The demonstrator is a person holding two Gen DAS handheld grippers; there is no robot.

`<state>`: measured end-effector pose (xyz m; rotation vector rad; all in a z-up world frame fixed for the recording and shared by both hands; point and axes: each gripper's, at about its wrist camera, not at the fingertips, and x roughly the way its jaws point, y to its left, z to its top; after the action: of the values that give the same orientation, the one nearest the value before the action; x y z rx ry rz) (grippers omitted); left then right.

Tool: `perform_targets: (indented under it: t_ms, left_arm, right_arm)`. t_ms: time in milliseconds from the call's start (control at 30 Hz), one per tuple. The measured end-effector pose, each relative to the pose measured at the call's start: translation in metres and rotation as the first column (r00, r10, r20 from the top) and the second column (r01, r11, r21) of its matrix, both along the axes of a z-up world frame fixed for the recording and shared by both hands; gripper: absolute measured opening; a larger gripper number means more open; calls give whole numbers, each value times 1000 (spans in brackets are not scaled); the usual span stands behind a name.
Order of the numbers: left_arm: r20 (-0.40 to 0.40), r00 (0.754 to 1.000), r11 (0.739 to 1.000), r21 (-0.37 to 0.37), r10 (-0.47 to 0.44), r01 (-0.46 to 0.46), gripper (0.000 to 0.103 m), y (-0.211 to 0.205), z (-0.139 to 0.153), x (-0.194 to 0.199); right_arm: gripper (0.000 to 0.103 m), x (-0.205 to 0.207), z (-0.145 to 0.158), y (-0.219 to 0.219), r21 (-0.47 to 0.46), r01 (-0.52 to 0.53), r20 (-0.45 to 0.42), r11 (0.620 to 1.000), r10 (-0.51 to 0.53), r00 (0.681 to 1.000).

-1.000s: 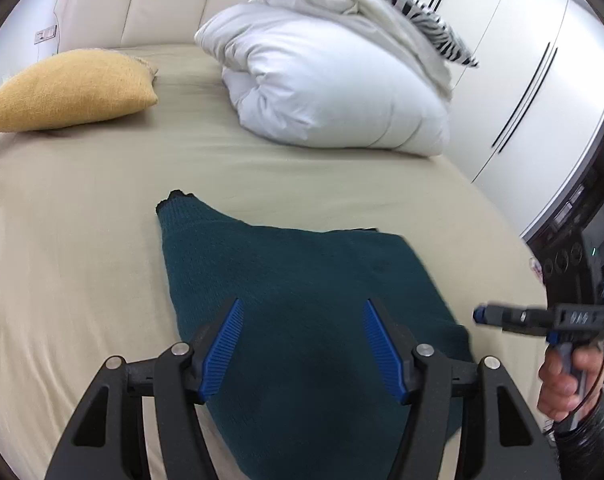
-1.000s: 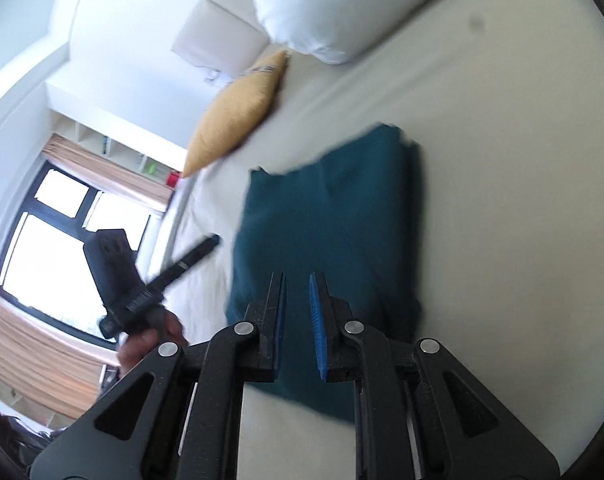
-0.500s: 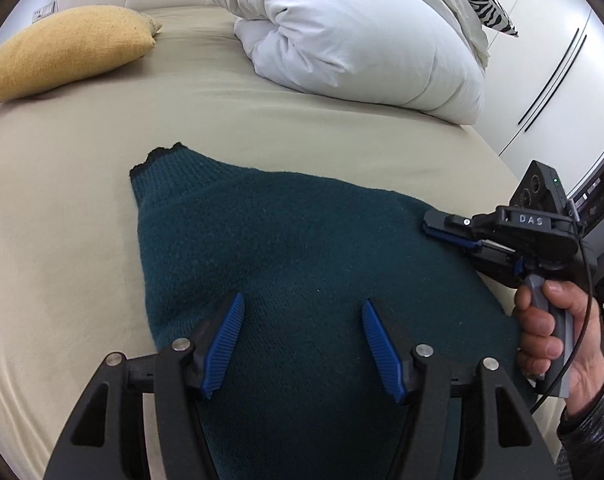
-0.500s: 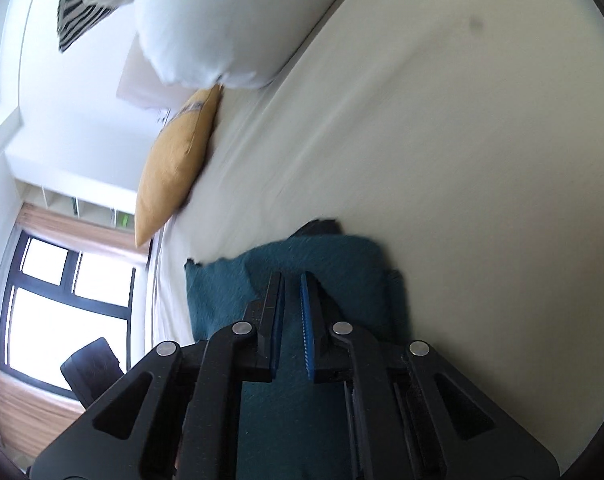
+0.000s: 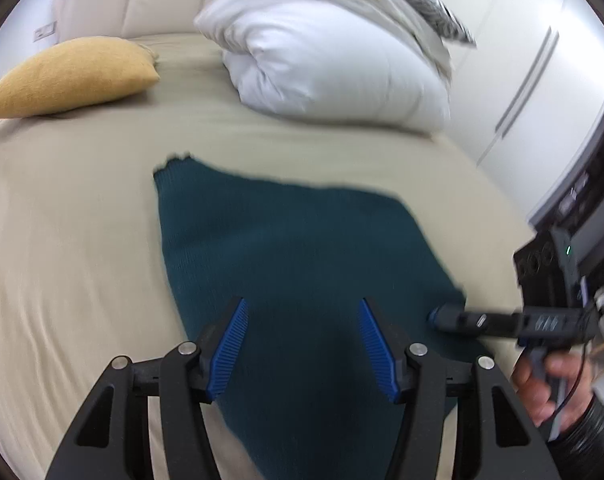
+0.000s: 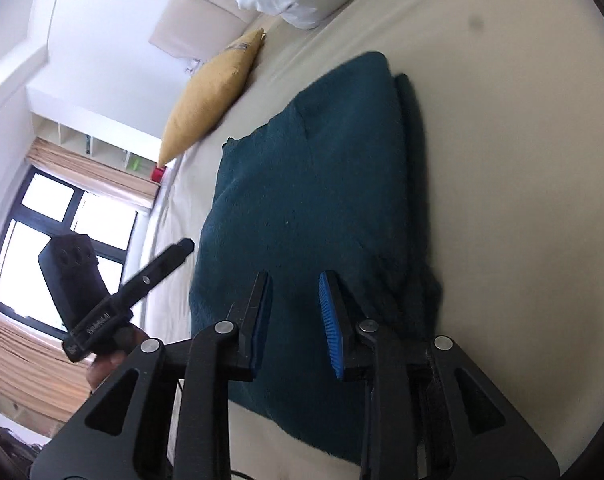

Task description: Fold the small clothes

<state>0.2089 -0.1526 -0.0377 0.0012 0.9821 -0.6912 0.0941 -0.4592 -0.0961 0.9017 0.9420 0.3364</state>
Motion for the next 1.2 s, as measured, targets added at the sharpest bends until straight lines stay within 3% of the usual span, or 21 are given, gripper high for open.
perform_targets:
  t_ms: [67, 233, 333, 400, 533, 600, 733, 933, 1033, 1100, 1167, 1200]
  left_arm:
    - [-2, 1000, 1000, 19, -1, 1, 59, 0, -12, -7]
    - [-20, 1000, 1000, -5, 21, -21, 58, 10, -8, -6]
    - [4, 998, 997, -20, 70, -70, 57, 28, -1, -13]
    - [-2, 991, 990, -45, 133, -132, 59, 47, -2, -15]
    - [-119, 977, 973, -127, 178, -193, 66, 70, -12, -5]
    - [-179, 971, 963, -188, 158, -192, 73, 73, -14, 1]
    - [-302, 943, 917, -321, 139, -237, 86, 77, -21, 12]
    - [-399, 906, 933, -251, 143, -257, 86, 59, -46, 28]
    - [-392, 911, 941, -243, 125, -234, 85, 47, -46, 31]
    - [-396, 912, 954, -219, 107, -206, 78, 36, -49, 32]
    - [-373, 922, 965, -184, 107, -186, 74, 28, -49, 34]
    - [-369, 923, 969, -173, 105, -179, 68, 27, -49, 34]
  right_arm:
    - [23, -20, -6, -10, 55, 31, -10, 998, -30, 999]
    - [23, -67, 4, -23, 21, 61, -8, 998, -60, 998]
    - [44, -83, 21, -41, -115, 131, -31, 985, -136, 990]
    - [48, -93, 31, -61, -121, 161, 7, 979, -162, 987]
    - [60, -72, 51, -64, -113, 151, 57, 982, -146, 988]
    - [60, -45, 51, -54, -99, 116, 43, 988, -113, 993]
    - [60, 4, 33, -40, -68, 68, -10, 995, -69, 998]
    - [59, 49, 0, -36, -44, 51, -109, 998, -55, 993]
    - [58, 61, -2, -33, -36, 38, -112, 999, -42, 993]
    - [57, 69, -4, -28, -54, 22, -117, 998, -28, 993]
    - [37, 76, -6, -22, -109, 6, -142, 994, -21, 990]
    - [34, 79, -9, -19, -121, 7, -153, 993, -25, 988]
